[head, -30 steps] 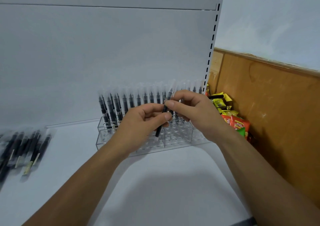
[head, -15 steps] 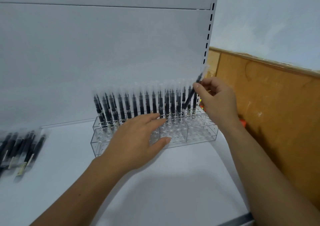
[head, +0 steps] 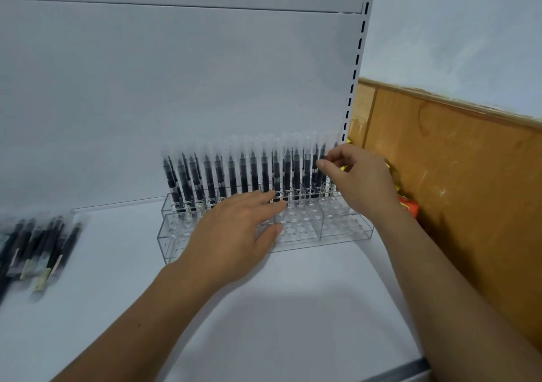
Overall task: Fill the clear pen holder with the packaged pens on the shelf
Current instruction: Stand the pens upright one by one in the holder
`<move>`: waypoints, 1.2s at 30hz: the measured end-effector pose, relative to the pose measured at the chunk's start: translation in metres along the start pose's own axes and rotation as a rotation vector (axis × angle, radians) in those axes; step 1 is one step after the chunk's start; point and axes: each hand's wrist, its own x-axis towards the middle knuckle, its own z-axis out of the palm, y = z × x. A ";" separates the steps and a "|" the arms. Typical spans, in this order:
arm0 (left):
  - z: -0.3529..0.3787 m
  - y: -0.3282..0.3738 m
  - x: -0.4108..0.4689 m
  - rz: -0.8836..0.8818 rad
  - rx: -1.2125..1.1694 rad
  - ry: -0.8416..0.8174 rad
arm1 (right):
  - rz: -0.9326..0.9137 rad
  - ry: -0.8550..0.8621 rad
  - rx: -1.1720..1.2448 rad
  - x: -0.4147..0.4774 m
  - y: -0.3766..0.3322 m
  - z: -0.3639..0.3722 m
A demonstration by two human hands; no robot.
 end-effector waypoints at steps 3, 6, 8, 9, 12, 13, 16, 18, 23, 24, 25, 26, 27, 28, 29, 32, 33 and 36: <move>0.000 0.002 -0.001 0.002 -0.002 -0.002 | 0.015 -0.059 -0.065 0.000 0.002 0.002; -0.001 0.003 -0.001 0.002 0.013 -0.007 | 0.024 -0.046 -0.081 0.001 0.003 0.001; 0.000 0.003 -0.002 0.001 0.021 -0.006 | 0.029 -0.057 -0.084 0.001 0.003 0.002; 0.000 0.003 -0.002 0.000 0.022 -0.004 | 0.028 -0.066 -0.086 0.001 0.003 0.002; 0.001 0.003 -0.002 0.006 0.027 0.007 | 0.035 -0.074 -0.082 0.000 0.003 0.002; 0.001 0.003 -0.002 0.007 0.027 0.008 | 0.038 -0.079 -0.081 0.000 0.002 0.002; -0.002 0.002 -0.002 0.021 0.026 -0.006 | 0.048 -0.120 -0.114 -0.003 0.000 -0.001; -0.007 0.002 -0.003 0.038 0.039 -0.020 | 0.057 -0.141 -0.159 -0.005 -0.004 -0.007; -0.039 -0.012 -0.026 -0.002 -0.016 0.071 | -0.011 -0.149 -0.235 -0.016 -0.035 -0.027; -0.046 -0.020 -0.036 -0.039 -0.024 0.093 | -0.039 -0.191 -0.214 -0.019 -0.046 -0.026; -0.052 -0.030 -0.047 -0.079 -0.025 0.115 | -0.070 -0.246 -0.183 -0.024 -0.059 -0.022; -0.057 -0.042 -0.060 -0.120 -0.026 0.139 | -0.107 -0.303 -0.147 -0.028 -0.074 -0.015; -0.061 -0.054 -0.074 -0.161 -0.026 0.161 | -0.148 -0.357 -0.120 -0.032 -0.091 -0.006; -0.064 -0.065 -0.089 -0.206 -0.024 0.179 | -0.192 -0.414 -0.107 -0.037 -0.109 0.005; -0.067 -0.077 -0.104 -0.254 -0.018 0.185 | -0.235 -0.483 -0.101 -0.043 -0.126 0.016; -0.077 -0.108 -0.150 -0.398 0.006 0.193 | -0.320 -0.769 -0.063 -0.061 -0.176 0.051; -0.081 -0.116 -0.164 -0.434 0.016 0.206 | -0.355 -0.847 -0.073 -0.069 -0.191 0.063; -0.091 -0.138 -0.196 -0.524 0.049 0.243 | -0.482 -0.909 -0.158 -0.088 -0.224 0.108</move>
